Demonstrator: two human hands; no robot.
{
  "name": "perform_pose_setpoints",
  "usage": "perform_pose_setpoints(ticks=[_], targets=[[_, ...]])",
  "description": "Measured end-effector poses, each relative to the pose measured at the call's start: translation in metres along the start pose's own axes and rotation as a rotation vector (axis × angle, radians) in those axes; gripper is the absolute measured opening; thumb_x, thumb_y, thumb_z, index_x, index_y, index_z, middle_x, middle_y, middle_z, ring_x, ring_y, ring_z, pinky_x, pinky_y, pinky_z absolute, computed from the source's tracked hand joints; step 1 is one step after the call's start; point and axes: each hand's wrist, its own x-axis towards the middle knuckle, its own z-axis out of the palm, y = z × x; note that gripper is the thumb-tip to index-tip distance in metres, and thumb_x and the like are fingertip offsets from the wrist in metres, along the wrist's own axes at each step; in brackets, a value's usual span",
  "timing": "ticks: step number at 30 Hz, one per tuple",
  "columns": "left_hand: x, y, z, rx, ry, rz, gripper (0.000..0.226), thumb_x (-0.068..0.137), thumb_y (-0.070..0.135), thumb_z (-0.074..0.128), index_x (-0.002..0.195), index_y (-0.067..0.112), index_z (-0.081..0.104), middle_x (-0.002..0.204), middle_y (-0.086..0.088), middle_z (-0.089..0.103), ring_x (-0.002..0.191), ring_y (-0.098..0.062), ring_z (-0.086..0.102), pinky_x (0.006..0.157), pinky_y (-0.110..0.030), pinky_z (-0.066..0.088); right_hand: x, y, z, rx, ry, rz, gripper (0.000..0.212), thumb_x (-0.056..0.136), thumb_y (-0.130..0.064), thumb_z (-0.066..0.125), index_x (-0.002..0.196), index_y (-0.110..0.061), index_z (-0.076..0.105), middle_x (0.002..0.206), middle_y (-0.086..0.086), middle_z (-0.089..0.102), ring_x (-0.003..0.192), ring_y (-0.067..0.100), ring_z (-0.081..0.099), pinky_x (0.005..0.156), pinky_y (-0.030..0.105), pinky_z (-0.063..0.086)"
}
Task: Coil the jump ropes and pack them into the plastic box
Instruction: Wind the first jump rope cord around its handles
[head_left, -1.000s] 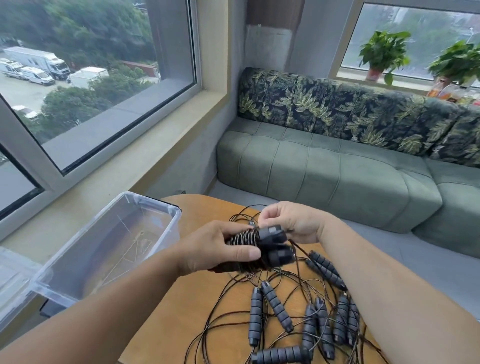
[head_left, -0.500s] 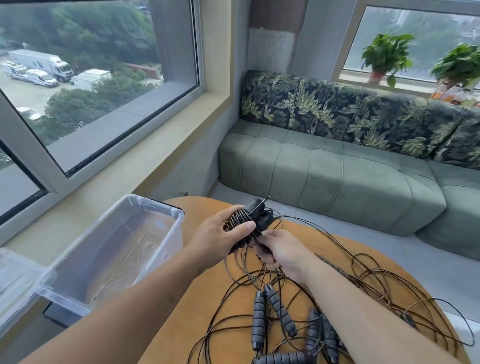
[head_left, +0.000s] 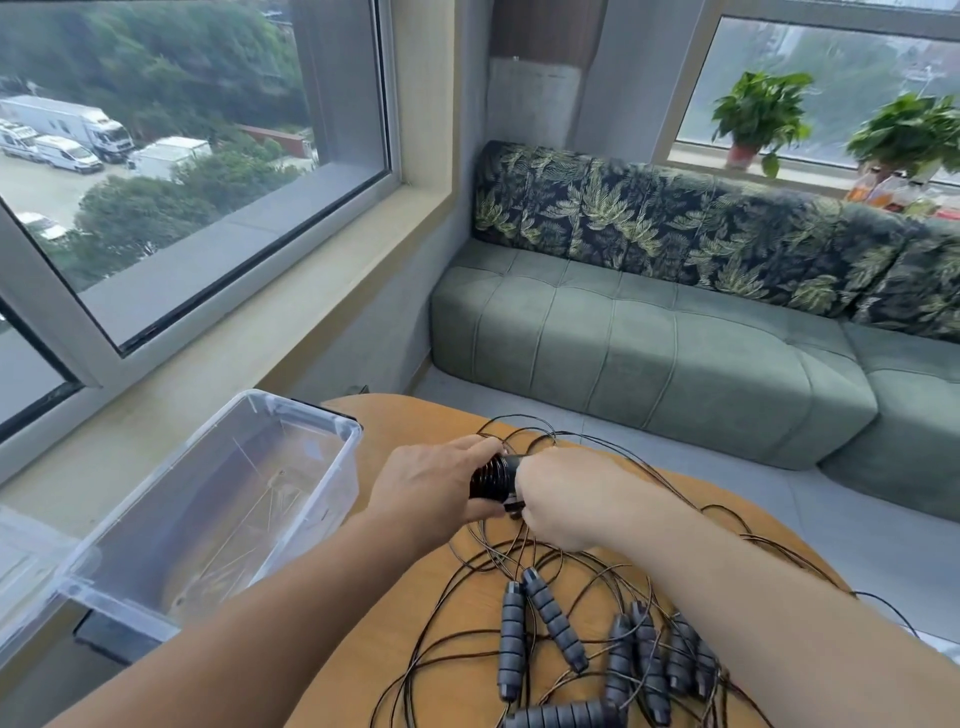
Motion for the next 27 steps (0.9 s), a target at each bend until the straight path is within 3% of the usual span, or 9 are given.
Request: perform_pose_setpoints(ticks=[3,5,9,15,19,23,25,27], targets=[[-0.005,0.009,-0.011,0.083,-0.059,0.038,0.061,0.078,0.074,0.057,0.13,0.043,0.045,0.115,0.017,0.062,0.098,-0.013,0.061,0.079,-0.036,0.052,0.002,0.009,-0.017,-0.087,0.018,-0.11,0.009,0.088,-0.023,0.06,0.09,-0.017,0.067,0.072,-0.001,0.057,0.069,0.021,0.057,0.056,0.026,0.043],[-0.007,0.011,-0.016,0.05,-0.083,0.038,0.06,0.078,0.076,0.056,0.127,0.043,0.05,0.107,0.016,0.066,0.092,-0.011,0.061,0.077,-0.035,0.053,0.005,0.017,-0.029,-0.086,0.043,-0.163,0.011,0.082,-0.029,0.067,0.088,-0.023,0.075,0.069,-0.007,0.062,0.068,0.015,0.058,0.055,0.023,0.041],[-0.011,0.007,-0.022,-0.033,-0.098,0.066,0.055,0.08,0.073,0.058,0.126,0.044,0.054,0.089,0.014,0.068,0.077,-0.009,0.061,0.072,-0.034,0.055,0.015,0.031,-0.038,0.065,0.054,-0.218,0.01,0.078,-0.039,0.078,0.081,-0.029,0.076,0.062,-0.017,0.06,0.065,0.002,0.056,0.057,0.022,0.041],[-0.018,-0.01,-0.011,-0.377,-0.241,0.011,0.062,0.074,0.072,0.066,0.128,0.042,0.057,0.093,0.01,0.07,0.084,-0.011,0.066,0.075,-0.039,0.059,0.023,0.04,-0.031,0.156,0.009,-0.266,0.014,0.082,-0.04,0.076,0.089,-0.029,0.077,0.076,-0.017,0.067,0.074,0.004,0.061,0.062,0.02,0.043],[-0.021,-0.02,-0.007,-0.5,-0.294,-0.032,0.069,0.068,0.077,0.064,0.125,0.04,0.06,0.095,0.011,0.069,0.085,-0.008,0.067,0.076,-0.037,0.06,0.021,0.045,-0.021,0.113,0.053,-0.276,0.024,0.091,-0.047,0.063,0.099,-0.027,0.075,0.081,-0.011,0.067,0.076,0.01,0.059,0.064,0.025,0.045],[-0.021,-0.021,-0.01,-0.353,-0.313,-0.024,0.064,0.071,0.073,0.062,0.125,0.038,0.06,0.097,0.012,0.069,0.088,-0.009,0.065,0.079,-0.037,0.058,0.018,0.036,-0.009,-0.188,0.248,-0.347,0.036,0.101,-0.05,0.04,0.108,-0.025,0.065,0.097,-0.005,0.067,0.091,0.017,0.062,0.072,0.031,0.05],[-0.02,-0.016,-0.014,-0.205,-0.322,-0.001,0.054,0.077,0.065,0.064,0.124,0.04,0.057,0.098,0.01,0.069,0.089,-0.013,0.064,0.08,-0.038,0.057,0.018,0.029,-0.005,-0.274,0.348,-0.426,0.038,0.104,-0.046,0.033,0.108,-0.022,0.063,0.099,-0.004,0.065,0.095,0.019,0.063,0.069,0.03,0.047],[-0.02,-0.01,-0.017,-0.055,-0.331,0.03,0.049,0.08,0.064,0.062,0.122,0.04,0.054,0.098,0.009,0.068,0.089,-0.016,0.063,0.081,-0.038,0.055,0.02,0.025,-0.005,-0.309,0.349,-0.443,0.038,0.105,-0.044,0.032,0.108,-0.021,0.063,0.098,-0.003,0.064,0.095,0.02,0.063,0.065,0.029,0.04]])
